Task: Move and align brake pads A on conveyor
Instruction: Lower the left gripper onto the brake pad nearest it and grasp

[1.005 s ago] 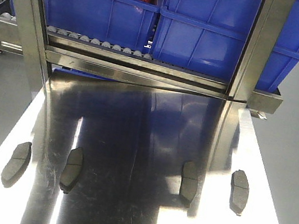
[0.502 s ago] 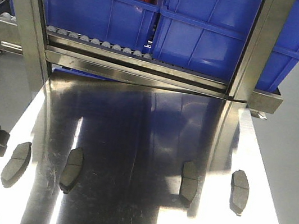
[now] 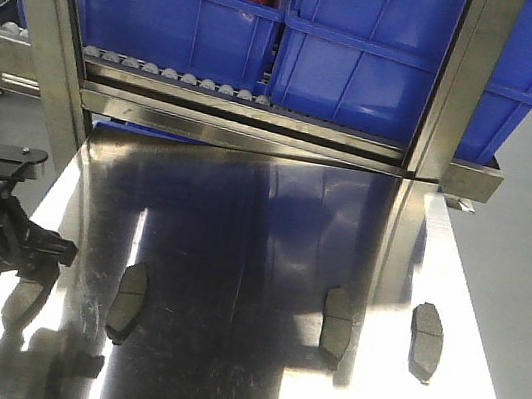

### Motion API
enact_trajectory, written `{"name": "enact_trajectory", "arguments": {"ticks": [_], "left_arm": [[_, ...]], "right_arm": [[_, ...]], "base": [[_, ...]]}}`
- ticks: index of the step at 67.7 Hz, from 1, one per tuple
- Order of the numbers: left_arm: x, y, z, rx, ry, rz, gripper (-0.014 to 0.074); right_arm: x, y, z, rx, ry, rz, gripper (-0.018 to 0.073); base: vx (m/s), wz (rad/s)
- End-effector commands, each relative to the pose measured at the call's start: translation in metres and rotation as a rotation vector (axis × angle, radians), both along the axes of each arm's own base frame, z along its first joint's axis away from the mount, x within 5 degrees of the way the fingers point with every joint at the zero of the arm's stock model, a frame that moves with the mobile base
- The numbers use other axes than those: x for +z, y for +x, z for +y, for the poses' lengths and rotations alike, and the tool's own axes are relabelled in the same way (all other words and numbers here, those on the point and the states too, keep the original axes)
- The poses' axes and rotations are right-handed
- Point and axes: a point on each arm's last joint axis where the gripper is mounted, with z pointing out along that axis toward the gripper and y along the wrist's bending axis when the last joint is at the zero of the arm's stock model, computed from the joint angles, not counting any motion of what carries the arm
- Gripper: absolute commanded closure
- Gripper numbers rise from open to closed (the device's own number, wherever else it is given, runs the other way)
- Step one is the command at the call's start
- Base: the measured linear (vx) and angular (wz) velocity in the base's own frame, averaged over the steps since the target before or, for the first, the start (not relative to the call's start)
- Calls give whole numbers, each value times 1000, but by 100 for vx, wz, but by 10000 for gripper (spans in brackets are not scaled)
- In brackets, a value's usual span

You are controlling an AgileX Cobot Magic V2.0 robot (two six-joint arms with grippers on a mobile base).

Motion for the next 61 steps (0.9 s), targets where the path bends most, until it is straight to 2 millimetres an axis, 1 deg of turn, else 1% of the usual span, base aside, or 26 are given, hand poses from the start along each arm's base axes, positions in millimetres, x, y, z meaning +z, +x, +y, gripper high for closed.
{"name": "enact_trajectory", "arguments": {"ticks": [1, 9, 29, 51, 61], "left_arm": [[14, 11, -3, 17, -17, -73, 111], [10, 18, -4, 36, -18, -65, 111], [-2, 25, -2, 87, -4, -58, 111], [-20, 27, -1, 92, 16, 5, 113], [-25, 27, -1, 76, 23, 29, 145]], "right_arm": [[4, 0, 0, -6, -12, -75, 571], [4, 0, 0, -6, -12, -75, 571], [4, 0, 0, -6, -12, -75, 571], [4, 0, 0, -6, -12, -75, 571], [4, 0, 0, -6, -12, -75, 571]], "base": [[0, 0], [0, 0], [0, 0], [0, 0], [0, 0]]}}
